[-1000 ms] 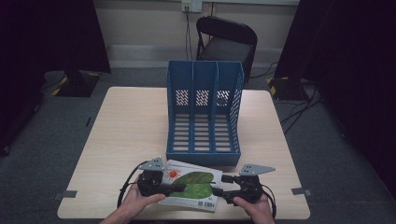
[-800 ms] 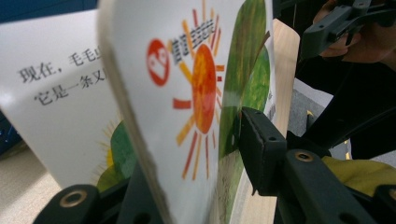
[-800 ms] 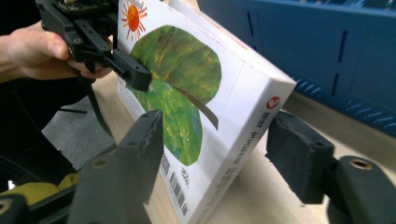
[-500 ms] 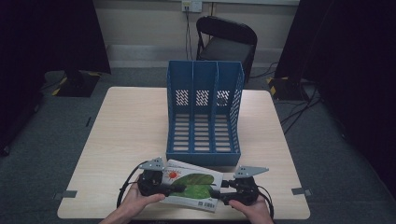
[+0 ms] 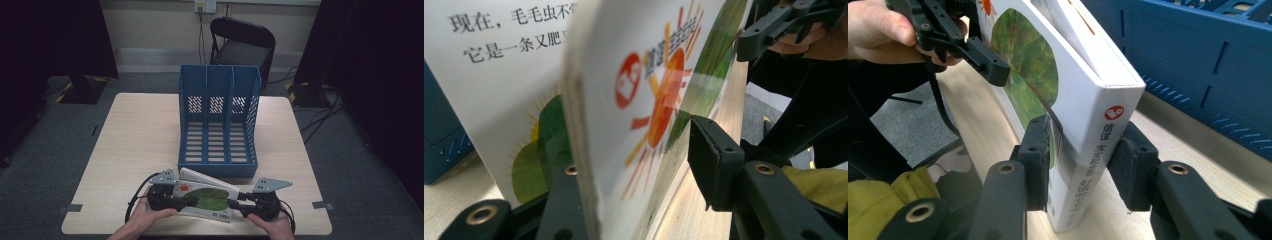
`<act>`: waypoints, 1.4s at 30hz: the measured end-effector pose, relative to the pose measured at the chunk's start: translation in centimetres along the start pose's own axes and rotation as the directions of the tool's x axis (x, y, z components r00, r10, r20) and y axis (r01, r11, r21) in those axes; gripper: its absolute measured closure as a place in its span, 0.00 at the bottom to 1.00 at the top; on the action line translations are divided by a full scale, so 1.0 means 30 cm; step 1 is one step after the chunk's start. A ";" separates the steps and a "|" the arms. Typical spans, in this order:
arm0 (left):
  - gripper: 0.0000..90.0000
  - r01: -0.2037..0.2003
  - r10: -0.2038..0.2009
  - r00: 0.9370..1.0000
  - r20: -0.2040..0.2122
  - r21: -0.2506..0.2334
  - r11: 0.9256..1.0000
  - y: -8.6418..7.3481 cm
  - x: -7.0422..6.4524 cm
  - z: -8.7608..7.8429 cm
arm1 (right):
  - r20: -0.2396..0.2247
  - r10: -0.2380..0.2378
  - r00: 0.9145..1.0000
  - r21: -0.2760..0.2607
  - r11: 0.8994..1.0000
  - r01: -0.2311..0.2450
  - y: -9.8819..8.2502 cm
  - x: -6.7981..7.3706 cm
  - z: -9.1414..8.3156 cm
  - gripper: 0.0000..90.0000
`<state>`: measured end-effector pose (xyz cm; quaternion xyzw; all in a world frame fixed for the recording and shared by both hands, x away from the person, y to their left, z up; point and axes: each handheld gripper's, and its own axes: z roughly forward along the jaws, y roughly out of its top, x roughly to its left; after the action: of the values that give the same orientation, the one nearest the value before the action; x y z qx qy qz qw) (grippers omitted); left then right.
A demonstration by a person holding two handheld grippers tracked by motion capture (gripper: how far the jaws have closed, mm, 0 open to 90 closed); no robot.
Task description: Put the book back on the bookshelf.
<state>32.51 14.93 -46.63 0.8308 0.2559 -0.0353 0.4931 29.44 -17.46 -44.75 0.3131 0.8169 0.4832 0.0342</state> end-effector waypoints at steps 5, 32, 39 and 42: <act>0.61 -0.011 0.011 1.000 0.007 0.006 1.000 -0.001 0.002 -0.001 | -0.043 -0.019 0.999 0.005 1.000 0.019 -0.007 0.009 0.001 0.65; 0.39 0.079 -0.083 0.983 -0.165 -0.027 0.996 -0.013 0.070 -0.071 | -0.003 -0.098 0.995 0.022 0.995 0.098 -0.024 0.058 0.031 0.78; 0.37 0.068 -0.065 0.987 -0.146 0.013 0.998 -0.011 0.076 -0.023 | -0.003 -0.074 0.997 0.023 0.997 0.074 -0.027 0.075 0.077 0.75; 0.38 0.068 -0.066 0.988 -0.143 0.010 0.998 -0.007 0.078 -0.012 | 0.009 -0.065 0.998 0.016 0.998 0.064 -0.027 0.073 0.088 0.77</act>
<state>34.38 16.23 -47.35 0.8257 0.3180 0.0055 0.4660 28.24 -14.51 -46.26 0.2891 0.8301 0.4740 0.0513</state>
